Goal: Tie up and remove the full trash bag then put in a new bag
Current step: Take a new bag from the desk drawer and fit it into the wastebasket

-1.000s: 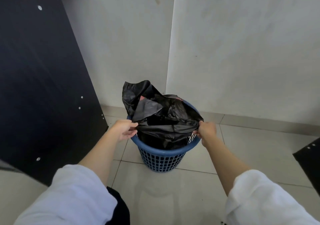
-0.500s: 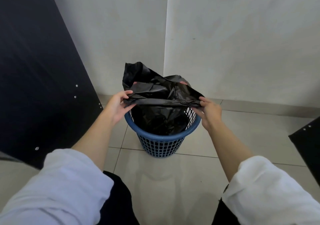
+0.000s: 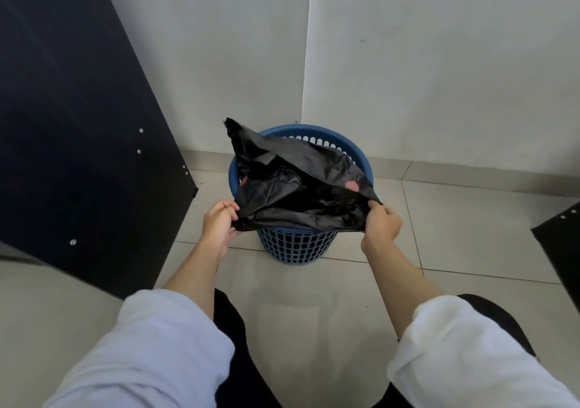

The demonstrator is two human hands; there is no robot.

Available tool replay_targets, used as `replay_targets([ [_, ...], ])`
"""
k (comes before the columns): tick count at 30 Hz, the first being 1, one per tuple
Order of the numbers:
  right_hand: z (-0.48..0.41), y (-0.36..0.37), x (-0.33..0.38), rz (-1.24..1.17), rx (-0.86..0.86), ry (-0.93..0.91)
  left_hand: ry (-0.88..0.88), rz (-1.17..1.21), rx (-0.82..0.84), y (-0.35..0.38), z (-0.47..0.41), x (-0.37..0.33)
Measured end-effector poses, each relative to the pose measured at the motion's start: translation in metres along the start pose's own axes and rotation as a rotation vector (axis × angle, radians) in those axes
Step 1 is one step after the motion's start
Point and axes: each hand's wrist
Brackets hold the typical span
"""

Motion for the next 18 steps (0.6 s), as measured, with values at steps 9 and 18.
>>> replay_targets([
  [9,-0.011,-0.009,-0.015,0.041,0.058,-0.039,-0.066,-0.067,0.039,-0.006,-0.004,0.022],
  [18,-0.02,0.003,0.009,0.421,0.225,-0.198,-0.003,0.009,0.089,-0.006,-0.008,-0.013],
])
Point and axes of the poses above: each hand's wrist, its own z-axis away from the middle knuckle, its own y-axis out of the palm, x = y × z, and after that the axes turned 3 degrees about y, right-handed
